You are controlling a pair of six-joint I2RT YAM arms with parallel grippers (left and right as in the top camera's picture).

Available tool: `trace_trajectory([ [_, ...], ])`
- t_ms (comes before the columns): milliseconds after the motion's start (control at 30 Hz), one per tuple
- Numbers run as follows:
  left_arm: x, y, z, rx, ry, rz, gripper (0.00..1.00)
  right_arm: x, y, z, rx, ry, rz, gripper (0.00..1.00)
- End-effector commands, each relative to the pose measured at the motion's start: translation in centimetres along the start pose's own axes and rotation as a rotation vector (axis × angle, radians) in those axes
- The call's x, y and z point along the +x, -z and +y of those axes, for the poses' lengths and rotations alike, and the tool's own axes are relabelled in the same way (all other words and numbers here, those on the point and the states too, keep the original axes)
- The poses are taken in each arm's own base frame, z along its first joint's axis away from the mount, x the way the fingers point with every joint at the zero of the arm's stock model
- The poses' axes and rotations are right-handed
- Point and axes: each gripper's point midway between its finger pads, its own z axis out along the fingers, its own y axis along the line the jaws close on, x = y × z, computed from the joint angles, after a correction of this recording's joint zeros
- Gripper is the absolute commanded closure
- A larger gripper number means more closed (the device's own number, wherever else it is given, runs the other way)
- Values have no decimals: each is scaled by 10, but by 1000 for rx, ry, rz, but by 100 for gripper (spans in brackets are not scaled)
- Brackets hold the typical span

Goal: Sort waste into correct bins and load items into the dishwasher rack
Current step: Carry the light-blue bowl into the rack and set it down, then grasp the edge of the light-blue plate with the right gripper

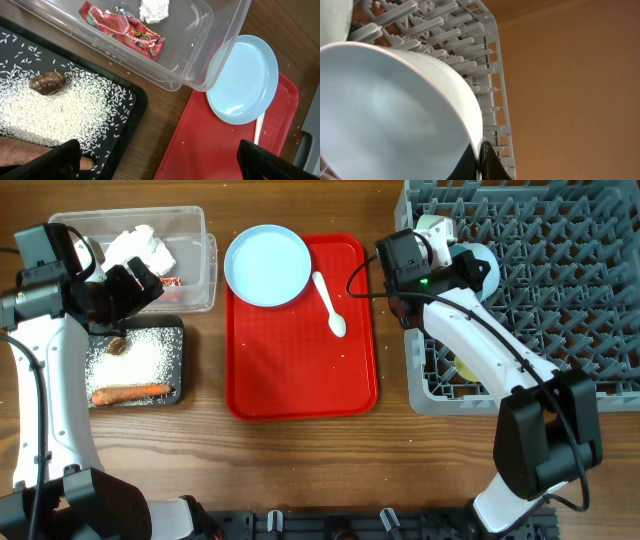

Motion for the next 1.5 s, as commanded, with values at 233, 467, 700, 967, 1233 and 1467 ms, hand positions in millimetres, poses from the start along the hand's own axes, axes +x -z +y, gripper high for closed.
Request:
trace_trajectory([
  [233, -2, 1, 2, -6, 12, -8, 0, -5, 36, 51, -152, 209, -77, 14],
  [467, -2, 1, 2, -5, 12, -8, 0, -19, 63, 39, -166, 161, -155, 10],
  [700, -2, 1, 2, -6, 12, -8, 0, -32, 102, 24, -450, 25, -284, 9],
  [967, -2, 1, 2, -6, 12, -8, 0, -53, 280, 73, -1549, -2, -669, 10],
  [1233, -2, 1, 2, -5, 12, -8, 0, -147, 245, 71, -1447, -814, -435, 22],
  [1467, -2, 1, 2, -5, 12, -8, 0, -145, 197, 194, -1391, -923, -154, 30],
])
